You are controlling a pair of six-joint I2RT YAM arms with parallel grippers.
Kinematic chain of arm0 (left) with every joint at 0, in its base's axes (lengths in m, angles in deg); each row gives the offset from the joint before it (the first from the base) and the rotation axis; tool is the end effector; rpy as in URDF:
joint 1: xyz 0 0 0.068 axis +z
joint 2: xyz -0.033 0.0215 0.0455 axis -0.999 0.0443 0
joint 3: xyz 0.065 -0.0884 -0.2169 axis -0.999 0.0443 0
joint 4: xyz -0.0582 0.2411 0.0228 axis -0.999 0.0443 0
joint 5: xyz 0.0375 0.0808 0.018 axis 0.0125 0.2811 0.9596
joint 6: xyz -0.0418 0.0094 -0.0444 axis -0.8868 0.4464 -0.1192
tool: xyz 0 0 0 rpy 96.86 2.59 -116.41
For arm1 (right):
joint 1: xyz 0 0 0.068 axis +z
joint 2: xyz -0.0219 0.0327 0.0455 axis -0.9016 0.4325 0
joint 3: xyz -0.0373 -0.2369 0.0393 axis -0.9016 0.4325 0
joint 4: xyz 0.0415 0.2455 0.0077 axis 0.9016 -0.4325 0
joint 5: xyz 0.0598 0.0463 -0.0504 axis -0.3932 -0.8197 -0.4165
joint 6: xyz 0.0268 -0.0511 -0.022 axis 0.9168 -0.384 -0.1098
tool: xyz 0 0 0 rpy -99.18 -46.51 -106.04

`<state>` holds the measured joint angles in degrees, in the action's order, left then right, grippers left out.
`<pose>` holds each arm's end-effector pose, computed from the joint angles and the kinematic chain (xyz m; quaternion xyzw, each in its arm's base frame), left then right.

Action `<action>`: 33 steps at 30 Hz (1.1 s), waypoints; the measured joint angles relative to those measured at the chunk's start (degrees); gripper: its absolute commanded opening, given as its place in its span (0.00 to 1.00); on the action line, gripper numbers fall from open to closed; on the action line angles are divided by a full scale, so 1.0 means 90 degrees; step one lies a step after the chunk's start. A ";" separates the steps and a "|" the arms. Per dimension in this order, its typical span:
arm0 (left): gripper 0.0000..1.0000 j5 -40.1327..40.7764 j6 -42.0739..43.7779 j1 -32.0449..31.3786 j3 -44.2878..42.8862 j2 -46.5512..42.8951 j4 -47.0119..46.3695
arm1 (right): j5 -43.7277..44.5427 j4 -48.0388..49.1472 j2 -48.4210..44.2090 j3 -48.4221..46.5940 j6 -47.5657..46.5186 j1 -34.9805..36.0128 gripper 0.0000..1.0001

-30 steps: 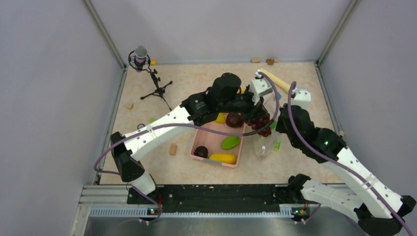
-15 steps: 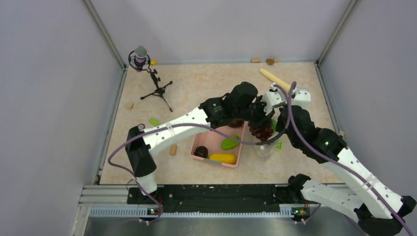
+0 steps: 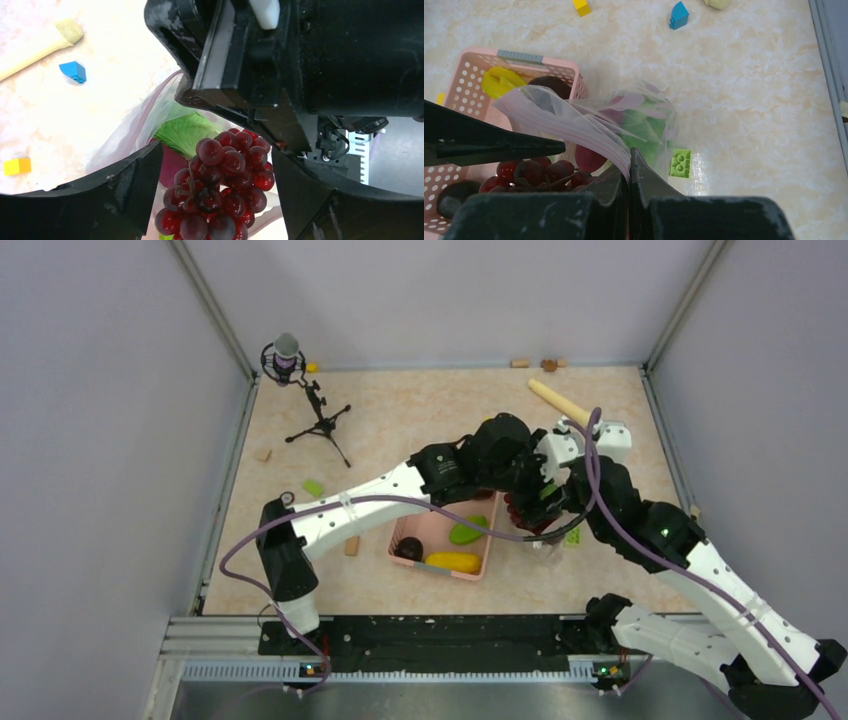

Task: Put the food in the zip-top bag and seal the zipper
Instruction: Place the fake fruit in the zipper food storage bag.

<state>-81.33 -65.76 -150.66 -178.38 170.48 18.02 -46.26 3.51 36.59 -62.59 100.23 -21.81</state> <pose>0.1720 -0.3696 0.3440 0.5440 0.6464 -0.3533 0.4018 0.1374 0.0882 0.3286 0.0397 0.8562 0.0225 0.5147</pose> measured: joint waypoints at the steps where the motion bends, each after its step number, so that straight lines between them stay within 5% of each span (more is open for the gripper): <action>1: 0.89 0.0066 -0.0012 -0.0017 0.0002 -0.0002 0.0002 | 0.0000 -0.0002 -0.0007 0.0000 0.0000 0.0000 0.00; 3: 0.97 0.0216 -0.0068 -0.0044 0.0104 -0.0073 -0.0056 | 0.0000 -0.0007 -0.0022 0.0000 0.0002 0.0000 0.00; 10: 0.97 0.1056 -0.0369 -0.0056 0.1678 -0.1392 -0.0738 | -0.0005 -0.0002 -0.0022 0.0000 0.0002 0.0000 0.00; 22: 0.97 0.3784 -0.1836 0.0102 0.4325 -0.3249 -0.2084 | -0.0024 0.0000 -0.0022 0.0000 0.0010 0.0000 0.00; 27: 0.97 0.3704 -0.2538 0.0576 0.4728 -0.3274 -0.2157 | -0.0051 0.0000 -0.0022 0.0000 0.0010 0.0000 0.00; 33: 0.97 0.2540 -0.2897 0.0753 0.4881 -0.3075 -0.2586 | -0.0053 -0.0002 -0.0029 0.0000 0.0010 0.0000 0.00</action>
<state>-58.46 -91.83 -143.89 -134.45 142.80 -5.26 -46.74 3.49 36.33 -62.59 100.32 -21.81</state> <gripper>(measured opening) 0.972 0.003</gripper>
